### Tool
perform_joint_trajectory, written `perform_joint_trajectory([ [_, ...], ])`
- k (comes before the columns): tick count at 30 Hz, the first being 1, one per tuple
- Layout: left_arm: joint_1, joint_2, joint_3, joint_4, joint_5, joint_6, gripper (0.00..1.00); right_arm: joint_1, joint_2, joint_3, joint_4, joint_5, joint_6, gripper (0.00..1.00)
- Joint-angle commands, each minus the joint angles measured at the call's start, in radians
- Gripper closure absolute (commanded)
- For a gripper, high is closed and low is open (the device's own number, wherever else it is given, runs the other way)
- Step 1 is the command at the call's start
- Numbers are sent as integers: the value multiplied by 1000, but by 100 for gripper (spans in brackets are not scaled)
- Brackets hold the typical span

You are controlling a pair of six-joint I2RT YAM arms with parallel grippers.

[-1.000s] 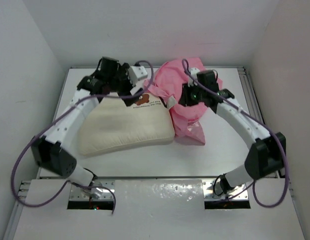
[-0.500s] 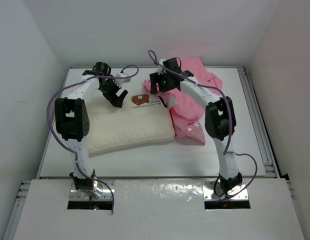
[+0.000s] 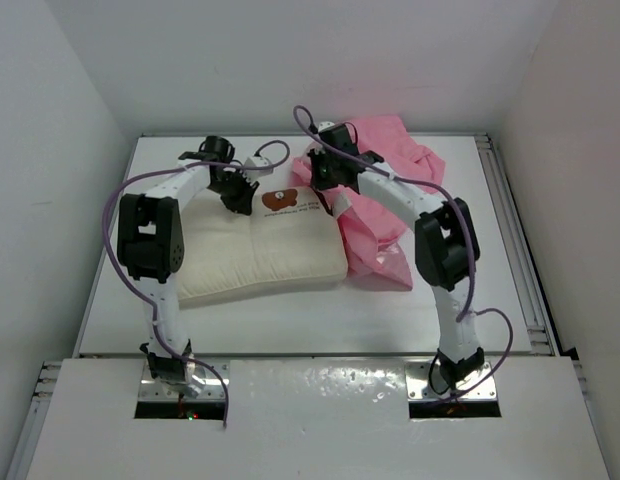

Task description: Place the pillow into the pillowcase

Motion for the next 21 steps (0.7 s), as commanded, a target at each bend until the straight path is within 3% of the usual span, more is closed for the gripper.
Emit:
perform_joint_trajectory([
  [1, -9, 38, -20, 27, 16, -171, 100, 44, -164, -70, 56, 43, 9, 100],
  [7, 27, -55, 8, 73, -4, -490, 100, 111, -323, -218, 136, 6, 45, 100],
  [14, 145, -244, -78, 312, 105, -796, 100, 150, -297, -238, 67, -37, 53, 100],
  [18, 196, -279, -104, 399, 166, -947, 100, 142, -310, -276, 90, -75, 82, 100],
  [21, 239, -282, -207, 516, 162, -1105, 100, 160, -288, -246, 99, -109, 50, 100],
])
